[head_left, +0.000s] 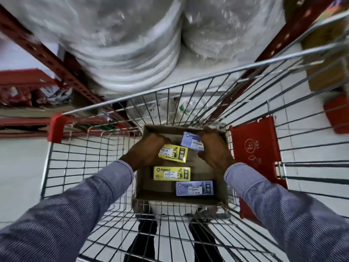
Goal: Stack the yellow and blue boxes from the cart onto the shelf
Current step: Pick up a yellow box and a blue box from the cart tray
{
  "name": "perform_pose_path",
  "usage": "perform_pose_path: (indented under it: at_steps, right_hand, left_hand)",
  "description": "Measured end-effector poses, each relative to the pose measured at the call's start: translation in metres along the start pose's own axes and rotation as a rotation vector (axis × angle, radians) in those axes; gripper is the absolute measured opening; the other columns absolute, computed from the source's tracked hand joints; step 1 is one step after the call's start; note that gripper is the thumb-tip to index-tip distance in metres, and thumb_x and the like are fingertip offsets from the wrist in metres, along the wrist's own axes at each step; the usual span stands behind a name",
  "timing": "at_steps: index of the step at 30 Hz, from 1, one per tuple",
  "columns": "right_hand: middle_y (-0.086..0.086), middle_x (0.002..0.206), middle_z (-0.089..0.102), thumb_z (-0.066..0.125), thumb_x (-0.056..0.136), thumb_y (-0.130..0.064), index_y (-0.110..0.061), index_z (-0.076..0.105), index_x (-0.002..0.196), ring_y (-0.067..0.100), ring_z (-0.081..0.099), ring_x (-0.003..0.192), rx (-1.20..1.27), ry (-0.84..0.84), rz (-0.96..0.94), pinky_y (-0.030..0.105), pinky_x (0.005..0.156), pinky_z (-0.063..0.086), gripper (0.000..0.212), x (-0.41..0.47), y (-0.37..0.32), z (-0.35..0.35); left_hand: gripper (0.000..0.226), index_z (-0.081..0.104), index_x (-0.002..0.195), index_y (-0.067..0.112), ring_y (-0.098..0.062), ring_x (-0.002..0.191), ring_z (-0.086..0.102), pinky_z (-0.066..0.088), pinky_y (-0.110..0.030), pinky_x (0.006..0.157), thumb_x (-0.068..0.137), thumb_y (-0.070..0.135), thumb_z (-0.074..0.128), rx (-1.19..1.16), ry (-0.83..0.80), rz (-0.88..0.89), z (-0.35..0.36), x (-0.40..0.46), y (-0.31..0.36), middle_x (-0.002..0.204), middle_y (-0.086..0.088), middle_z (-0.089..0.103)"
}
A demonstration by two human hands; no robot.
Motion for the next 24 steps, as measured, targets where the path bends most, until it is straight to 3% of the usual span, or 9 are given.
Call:
perform_pose_path:
  at_steps: [3, 9, 12, 18, 24]
  right_hand:
    - [0.012, 0.097, 0.067, 0.078, 0.059, -0.006, -0.011, 0.068, 0.096, 0.03, 0.064, 0.087, 0.062, 0.046, -0.003, 0.033, 0.071, 0.055, 0.039, -0.02, -0.026, -0.061]
    - [0.012, 0.091, 0.073, 0.082, 0.059, -0.016, -0.012, 0.073, 0.093, 0.027, 0.067, 0.085, 0.111, 0.205, -0.132, 0.035, 0.072, 0.055, 0.036, -0.067, -0.102, -0.215]
    - [0.007, 0.096, 0.069, 0.083, 0.053, -0.02, -0.018, 0.071, 0.1, 0.024, 0.064, 0.087, 0.086, 0.288, -0.212, 0.033, 0.071, 0.051, 0.049, -0.1, -0.141, -0.292]
    - [0.002, 0.084, 0.068, 0.081, 0.049, -0.027, -0.021, 0.072, 0.091, 0.018, 0.061, 0.073, 0.004, 0.466, -0.326, 0.036, 0.064, 0.053, 0.043, -0.162, -0.209, -0.431]
    - [-0.005, 0.103, 0.067, 0.086, 0.052, -0.026, -0.025, 0.069, 0.109, 0.015, 0.059, 0.092, -0.089, 0.678, -0.402, 0.027, 0.074, 0.046, 0.059, -0.212, -0.254, -0.546]
  left_hand:
    - [0.054, 0.058, 0.11, 0.039, -0.013, 0.096, 0.064, 0.058, -0.035, 0.077, 0.061, 0.056, 0.072, 0.019, 0.103, -0.028, -0.039, -0.037, 0.007, 0.108, 0.01, 0.066]
    - [0.022, 0.063, 0.086, 0.03, 0.003, 0.067, 0.06, 0.052, -0.024, 0.061, 0.068, 0.043, 0.062, 0.071, 0.289, 0.069, -0.194, -0.15, 0.074, 0.078, 0.012, 0.07]
    - [0.028, 0.068, 0.095, 0.033, 0.004, 0.071, 0.067, 0.055, -0.029, 0.062, 0.069, 0.036, 0.076, 0.115, 0.405, 0.106, -0.263, -0.21, 0.104, 0.081, 0.013, 0.075]
    - [0.054, 0.067, 0.115, 0.034, 0.001, 0.091, 0.068, 0.053, -0.02, 0.075, 0.062, 0.037, 0.08, 0.208, 0.641, 0.145, -0.369, -0.312, 0.154, 0.104, 0.013, 0.077]
    - [0.062, 0.065, 0.12, 0.038, 0.011, 0.094, 0.064, 0.052, -0.014, 0.079, 0.062, 0.038, 0.088, 0.281, 0.874, 0.202, -0.459, -0.388, 0.201, 0.105, 0.024, 0.073]
Point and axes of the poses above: each hand's wrist, its own x-axis towards the middle knuckle, its own z-axis out of the palm, y = z × x, the point moved 3 cm from there along x, towards the middle knuckle
